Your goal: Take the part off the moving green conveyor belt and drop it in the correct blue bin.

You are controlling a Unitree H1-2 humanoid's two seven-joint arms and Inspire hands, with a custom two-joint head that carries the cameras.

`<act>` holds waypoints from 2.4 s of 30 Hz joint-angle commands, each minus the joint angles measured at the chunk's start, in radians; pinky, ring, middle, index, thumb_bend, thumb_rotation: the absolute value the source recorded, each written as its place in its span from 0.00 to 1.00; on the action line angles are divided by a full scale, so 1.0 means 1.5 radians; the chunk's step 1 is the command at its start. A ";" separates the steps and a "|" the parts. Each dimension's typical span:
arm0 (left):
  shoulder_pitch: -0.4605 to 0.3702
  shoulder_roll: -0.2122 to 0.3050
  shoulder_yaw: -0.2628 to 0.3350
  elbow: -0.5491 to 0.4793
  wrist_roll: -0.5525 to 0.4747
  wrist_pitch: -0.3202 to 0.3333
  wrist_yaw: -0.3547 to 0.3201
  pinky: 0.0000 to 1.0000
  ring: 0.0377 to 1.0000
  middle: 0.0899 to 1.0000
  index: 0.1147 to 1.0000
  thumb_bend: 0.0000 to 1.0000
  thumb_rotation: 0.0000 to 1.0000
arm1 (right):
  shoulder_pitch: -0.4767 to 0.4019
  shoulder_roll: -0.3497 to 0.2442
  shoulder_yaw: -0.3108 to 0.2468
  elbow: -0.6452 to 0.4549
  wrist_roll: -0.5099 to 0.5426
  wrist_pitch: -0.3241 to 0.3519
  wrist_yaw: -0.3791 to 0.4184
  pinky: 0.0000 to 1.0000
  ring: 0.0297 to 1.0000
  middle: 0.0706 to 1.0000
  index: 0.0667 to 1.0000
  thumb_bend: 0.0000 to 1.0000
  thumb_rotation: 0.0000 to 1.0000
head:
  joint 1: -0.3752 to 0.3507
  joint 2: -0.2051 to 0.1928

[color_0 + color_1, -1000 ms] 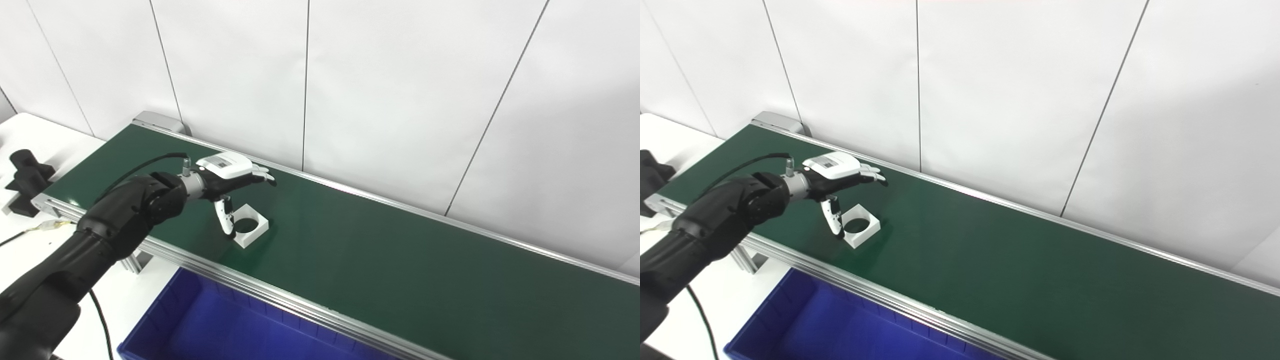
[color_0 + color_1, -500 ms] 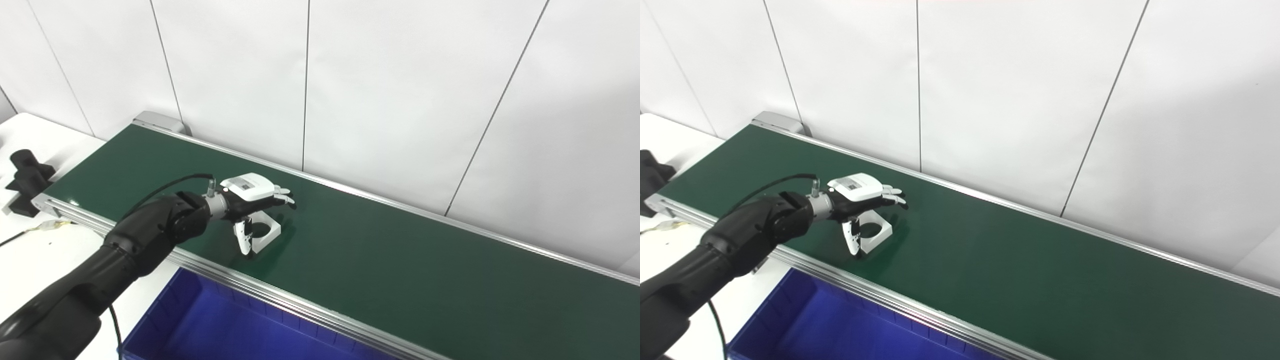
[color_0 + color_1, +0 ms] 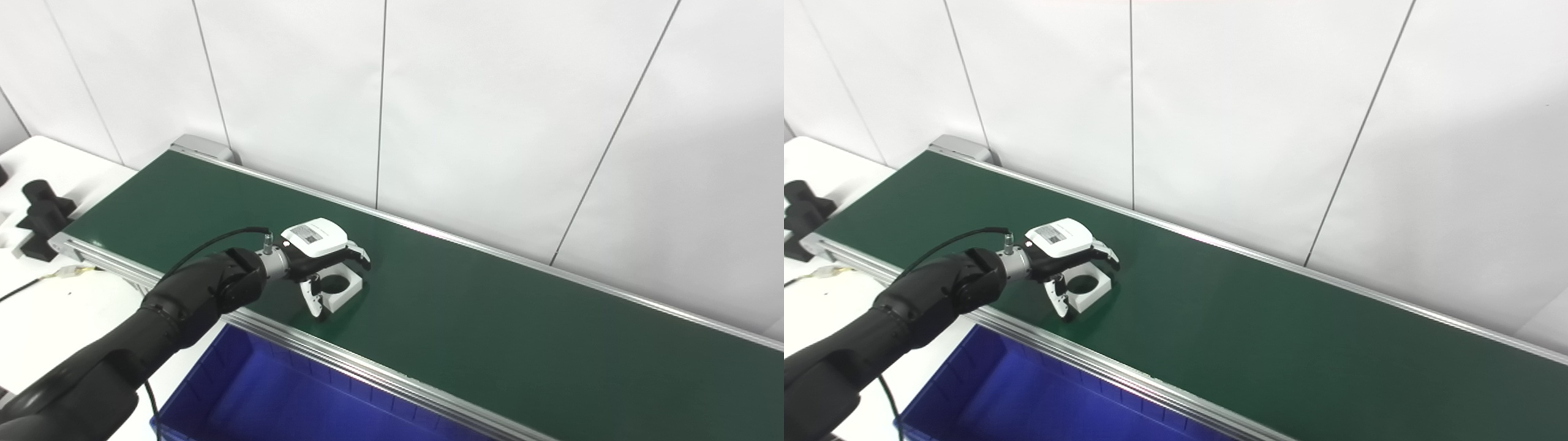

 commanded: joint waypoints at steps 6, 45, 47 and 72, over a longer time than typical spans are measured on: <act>-0.007 -0.001 0.007 -0.023 0.022 0.077 0.011 0.34 0.42 0.50 0.44 0.47 0.00 | 0.006 0.001 -0.005 -0.023 -0.002 -0.024 -0.002 0.69 0.75 0.80 0.81 0.84 0.27 | -0.002 0.003; 0.280 -0.067 0.217 -0.417 -0.432 -0.019 -0.112 0.35 0.40 0.45 0.44 0.47 0.00 | 0.034 0.103 0.022 -0.106 -0.115 0.028 -0.035 0.70 0.76 0.79 0.81 0.88 0.41 | -0.348 0.149; 0.297 -0.071 0.203 -0.396 -0.439 -0.034 -0.111 0.36 0.41 0.44 0.44 0.47 0.00 | 0.031 0.113 0.023 -0.106 -0.120 0.033 -0.037 0.70 0.75 0.79 0.81 0.89 0.43 | -0.359 0.156; 0.404 -0.113 0.089 -0.434 -0.352 0.025 -0.167 0.40 0.41 0.47 0.41 0.50 0.00 | 0.037 0.135 0.026 -0.171 -0.137 0.114 -0.029 0.70 0.75 0.79 0.81 0.88 0.42 | -0.359 0.228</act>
